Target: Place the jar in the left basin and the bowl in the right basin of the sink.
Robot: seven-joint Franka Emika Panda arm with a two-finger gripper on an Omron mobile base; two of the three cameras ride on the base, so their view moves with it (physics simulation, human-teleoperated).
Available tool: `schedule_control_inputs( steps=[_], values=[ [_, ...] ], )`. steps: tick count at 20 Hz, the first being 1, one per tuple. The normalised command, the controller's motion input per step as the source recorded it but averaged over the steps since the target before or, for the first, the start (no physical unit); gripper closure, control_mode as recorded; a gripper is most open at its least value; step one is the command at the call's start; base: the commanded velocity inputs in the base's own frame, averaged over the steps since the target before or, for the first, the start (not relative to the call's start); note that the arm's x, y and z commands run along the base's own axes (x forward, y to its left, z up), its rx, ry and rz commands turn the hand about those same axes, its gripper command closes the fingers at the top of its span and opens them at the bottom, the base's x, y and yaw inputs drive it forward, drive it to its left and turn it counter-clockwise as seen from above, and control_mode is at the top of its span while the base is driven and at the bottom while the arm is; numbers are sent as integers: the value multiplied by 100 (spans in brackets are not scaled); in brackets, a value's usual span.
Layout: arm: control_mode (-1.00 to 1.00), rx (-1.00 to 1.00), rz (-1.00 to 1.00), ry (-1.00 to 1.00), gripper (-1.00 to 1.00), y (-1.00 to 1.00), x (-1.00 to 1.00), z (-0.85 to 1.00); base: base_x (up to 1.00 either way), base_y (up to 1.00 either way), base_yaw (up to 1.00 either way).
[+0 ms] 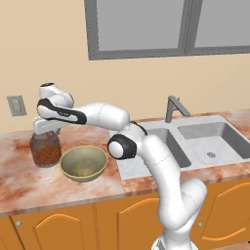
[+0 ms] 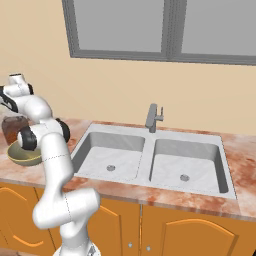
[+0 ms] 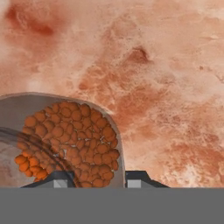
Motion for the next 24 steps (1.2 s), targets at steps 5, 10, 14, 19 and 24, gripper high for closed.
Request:
schedule_control_inputs(
  steps=[5,10,14,19,24],
  values=[
    [-100,0,-4,8,100,-19,0,-15,0,0,0],
    [-100,0,-8,11,100,-26,2,0,0,0,0],
    [-100,0,-9,10,100,-24,6,23,0,0,0],
    [-100,0,-6,0,100,-21,10,30,0,0,0],
    [-100,-1,-5,0,100,-23,13,25,0,0,0]
  ],
)
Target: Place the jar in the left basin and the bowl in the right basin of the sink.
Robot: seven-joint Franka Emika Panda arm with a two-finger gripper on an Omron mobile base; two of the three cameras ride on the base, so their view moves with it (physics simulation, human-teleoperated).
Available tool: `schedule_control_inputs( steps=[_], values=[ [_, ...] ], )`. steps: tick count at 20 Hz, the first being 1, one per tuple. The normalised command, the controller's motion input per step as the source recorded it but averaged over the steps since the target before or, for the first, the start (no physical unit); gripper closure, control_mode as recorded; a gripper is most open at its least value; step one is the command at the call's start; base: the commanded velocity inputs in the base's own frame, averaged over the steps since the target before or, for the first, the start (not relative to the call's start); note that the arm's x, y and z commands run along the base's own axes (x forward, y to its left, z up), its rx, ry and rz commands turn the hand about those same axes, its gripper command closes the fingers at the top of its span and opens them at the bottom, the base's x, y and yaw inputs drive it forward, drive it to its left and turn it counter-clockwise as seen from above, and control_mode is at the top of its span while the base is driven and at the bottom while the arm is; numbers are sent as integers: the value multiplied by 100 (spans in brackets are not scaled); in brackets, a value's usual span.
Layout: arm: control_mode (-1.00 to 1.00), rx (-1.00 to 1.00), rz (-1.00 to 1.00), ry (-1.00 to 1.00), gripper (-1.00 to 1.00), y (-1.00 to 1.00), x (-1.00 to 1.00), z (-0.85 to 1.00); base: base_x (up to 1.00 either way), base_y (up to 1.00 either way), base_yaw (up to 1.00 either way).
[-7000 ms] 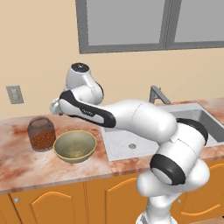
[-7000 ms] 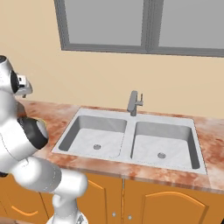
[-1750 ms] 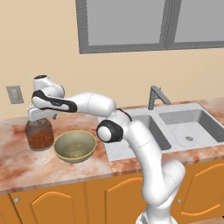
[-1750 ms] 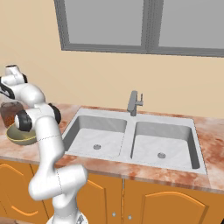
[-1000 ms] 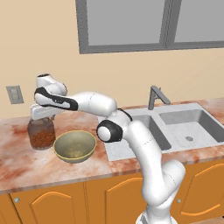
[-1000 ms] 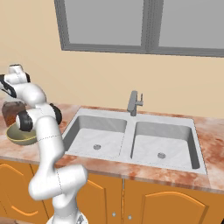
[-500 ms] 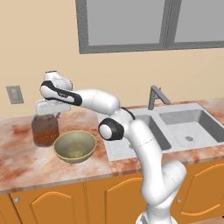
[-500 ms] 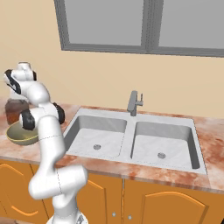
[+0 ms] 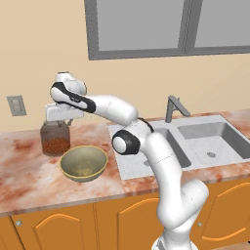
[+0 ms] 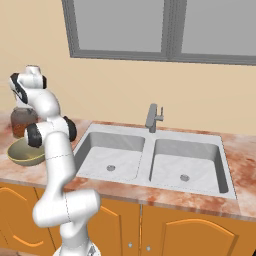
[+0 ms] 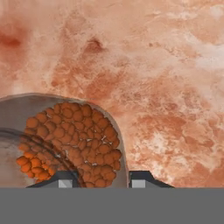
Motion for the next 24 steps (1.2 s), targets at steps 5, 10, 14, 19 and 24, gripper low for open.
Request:
schedule_control_inputs(
  steps=[5,10,14,19,24],
  values=[
    [-100,-6,-3,-1,100,-35,11,21,0,0,0],
    [-100,-6,-2,-7,100,-32,14,22,0,0,0],
    [-100,-5,-2,-14,100,-31,16,21,0,0,0],
    [-100,-6,-3,-14,100,-35,17,16,0,0,0],
    [-100,-6,-5,-12,100,-42,11,11,0,0,0]
  ],
)
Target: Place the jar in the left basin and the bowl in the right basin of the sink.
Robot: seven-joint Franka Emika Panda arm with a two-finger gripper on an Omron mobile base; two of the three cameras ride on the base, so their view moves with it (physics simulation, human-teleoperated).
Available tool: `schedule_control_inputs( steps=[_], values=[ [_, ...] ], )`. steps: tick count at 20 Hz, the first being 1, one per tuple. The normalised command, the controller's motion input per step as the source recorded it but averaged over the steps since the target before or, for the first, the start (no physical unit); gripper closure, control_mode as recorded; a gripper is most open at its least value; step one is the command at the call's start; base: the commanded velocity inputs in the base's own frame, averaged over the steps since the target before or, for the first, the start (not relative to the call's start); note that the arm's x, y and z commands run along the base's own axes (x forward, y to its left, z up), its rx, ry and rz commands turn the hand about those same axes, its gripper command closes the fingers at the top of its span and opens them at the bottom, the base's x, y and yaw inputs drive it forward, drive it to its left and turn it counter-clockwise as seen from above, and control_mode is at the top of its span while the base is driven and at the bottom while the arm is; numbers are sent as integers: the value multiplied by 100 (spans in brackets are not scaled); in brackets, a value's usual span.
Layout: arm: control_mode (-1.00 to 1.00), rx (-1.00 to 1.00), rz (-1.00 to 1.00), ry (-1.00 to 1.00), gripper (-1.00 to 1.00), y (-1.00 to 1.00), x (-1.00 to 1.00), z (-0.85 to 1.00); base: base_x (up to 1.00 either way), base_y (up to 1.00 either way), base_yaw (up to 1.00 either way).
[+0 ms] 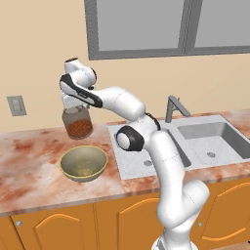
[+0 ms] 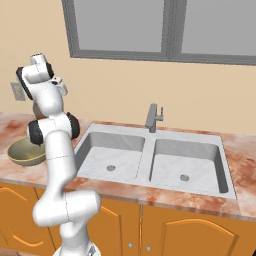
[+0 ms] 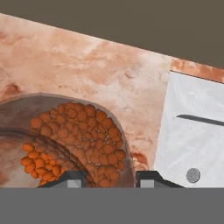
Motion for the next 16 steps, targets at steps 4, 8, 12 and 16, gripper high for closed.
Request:
schedule_control_inputs(
  steps=[4,8,12,16],
  values=[
    [-100,-2,-6,-8,100,-49,6,9,0,0,0],
    [-100,0,-6,-1,100,-52,-6,7,0,0,0],
    [-100,6,-6,-4,100,-53,-26,1,0,0,0],
    [-100,10,-7,-10,100,-49,-37,0,0,0,0]
  ],
)
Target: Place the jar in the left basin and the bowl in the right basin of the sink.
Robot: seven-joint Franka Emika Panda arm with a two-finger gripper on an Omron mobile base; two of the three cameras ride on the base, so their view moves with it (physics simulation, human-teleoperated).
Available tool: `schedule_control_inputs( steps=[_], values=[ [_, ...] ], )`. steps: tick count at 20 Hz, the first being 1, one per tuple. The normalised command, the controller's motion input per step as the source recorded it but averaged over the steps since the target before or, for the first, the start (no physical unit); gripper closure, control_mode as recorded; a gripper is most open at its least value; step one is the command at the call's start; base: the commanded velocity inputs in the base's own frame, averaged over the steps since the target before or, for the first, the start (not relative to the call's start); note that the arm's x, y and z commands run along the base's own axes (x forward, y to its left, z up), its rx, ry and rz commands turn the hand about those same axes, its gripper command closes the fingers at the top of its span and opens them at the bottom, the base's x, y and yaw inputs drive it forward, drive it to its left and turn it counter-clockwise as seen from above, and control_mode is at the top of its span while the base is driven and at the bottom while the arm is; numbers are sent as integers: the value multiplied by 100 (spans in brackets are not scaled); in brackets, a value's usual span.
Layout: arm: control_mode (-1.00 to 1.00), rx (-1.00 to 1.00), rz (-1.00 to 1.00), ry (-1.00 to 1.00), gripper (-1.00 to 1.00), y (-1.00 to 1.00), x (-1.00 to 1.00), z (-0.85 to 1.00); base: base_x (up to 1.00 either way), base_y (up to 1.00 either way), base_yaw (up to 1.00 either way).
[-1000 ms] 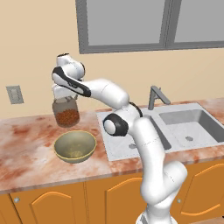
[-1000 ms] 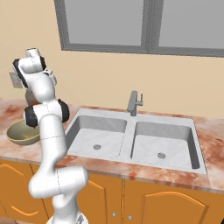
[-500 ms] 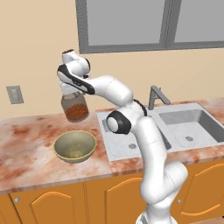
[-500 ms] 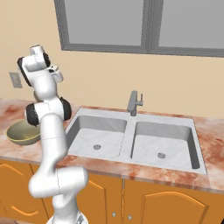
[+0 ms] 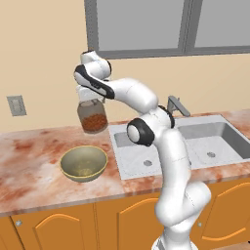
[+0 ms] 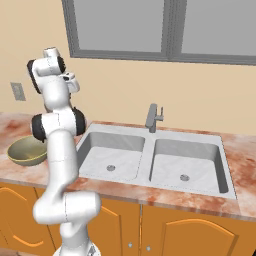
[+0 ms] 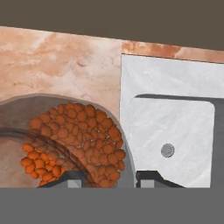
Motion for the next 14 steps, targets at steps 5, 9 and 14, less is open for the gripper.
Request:
schedule_control_inputs(
  steps=[5,9,14],
  values=[
    [-100,7,-7,-15,100,-47,-36,0,0,0,0],
    [-100,3,-6,-19,100,-46,-39,-2,0,0,0],
    [-100,2,-5,-24,100,-48,-36,-1,0,0,0]
  ],
)
